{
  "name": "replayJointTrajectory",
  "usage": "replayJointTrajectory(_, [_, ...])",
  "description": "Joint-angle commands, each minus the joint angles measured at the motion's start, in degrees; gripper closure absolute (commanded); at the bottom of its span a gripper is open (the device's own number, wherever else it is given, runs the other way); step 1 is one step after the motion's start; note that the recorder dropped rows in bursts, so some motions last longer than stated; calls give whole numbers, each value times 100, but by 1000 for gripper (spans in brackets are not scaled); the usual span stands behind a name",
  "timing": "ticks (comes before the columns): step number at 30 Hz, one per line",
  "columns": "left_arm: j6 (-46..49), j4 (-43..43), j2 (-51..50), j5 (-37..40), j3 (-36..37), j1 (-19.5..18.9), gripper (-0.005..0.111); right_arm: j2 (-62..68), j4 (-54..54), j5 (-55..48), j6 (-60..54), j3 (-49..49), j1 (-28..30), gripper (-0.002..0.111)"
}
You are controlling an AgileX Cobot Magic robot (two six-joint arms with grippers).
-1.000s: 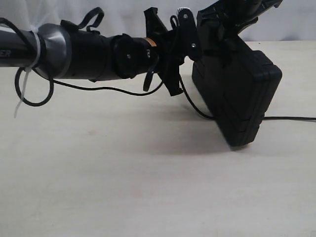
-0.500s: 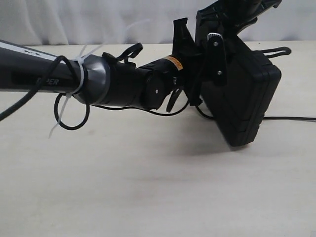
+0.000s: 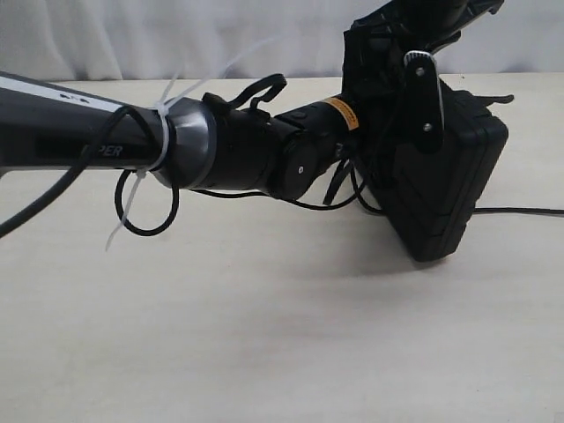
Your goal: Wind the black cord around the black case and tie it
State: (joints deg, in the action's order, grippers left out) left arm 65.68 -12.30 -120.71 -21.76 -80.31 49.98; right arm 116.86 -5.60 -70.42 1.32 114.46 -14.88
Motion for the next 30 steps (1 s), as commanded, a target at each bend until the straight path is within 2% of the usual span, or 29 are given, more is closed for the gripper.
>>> replayJointTrajectory(1, [-169,186,0,169,-47,23,89,-55,88,46,-25,9,7,104])
replayJointTrajectory(5, [-146,-125,31,112,-47,-4,69,-55,88,46,-25,9,7,104])
replayJointTrajectory(9, [-106,-495,164,218,-47,-4,60,-55,88,46,-25,9,7,104])
replayJointTrajectory(13, [-94,-665,345,892,-47,-4,53,-55,88,46,-25,9,7,104])
replayJointTrajectory(18, [-94,-655,561,1716,-47,-67,46,-55,88,46,-25,9,7,104])
replayJointTrajectory(23, [-107,-665,613,2321,-47,-400,46,-55,88,46,-25,9,7,104])
replayJointTrajectory(30, [-152,-654,613,2464,-47,-670,46,-55,99,46,-25,9,7,104])
